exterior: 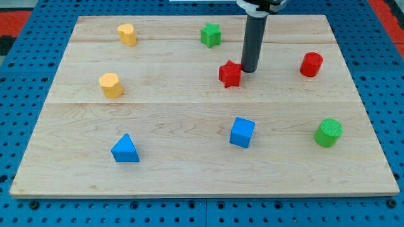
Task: Move the blue cube towards the bottom center
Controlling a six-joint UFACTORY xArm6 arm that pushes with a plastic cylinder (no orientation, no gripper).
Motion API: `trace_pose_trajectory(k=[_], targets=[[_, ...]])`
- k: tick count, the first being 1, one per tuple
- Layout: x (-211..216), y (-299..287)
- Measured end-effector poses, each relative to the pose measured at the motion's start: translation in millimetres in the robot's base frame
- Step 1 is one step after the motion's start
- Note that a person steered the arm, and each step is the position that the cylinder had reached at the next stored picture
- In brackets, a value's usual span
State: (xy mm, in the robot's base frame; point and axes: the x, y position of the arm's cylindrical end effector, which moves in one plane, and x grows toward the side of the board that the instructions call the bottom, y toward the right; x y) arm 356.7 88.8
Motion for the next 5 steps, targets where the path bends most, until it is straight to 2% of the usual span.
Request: trace_pose_trajectory(k=[1, 2, 3, 4, 5], targets=[[16.8, 0.0], [60.7, -16.2], [109.7, 0.8], [138.6, -3.5], [165.2, -36.4]])
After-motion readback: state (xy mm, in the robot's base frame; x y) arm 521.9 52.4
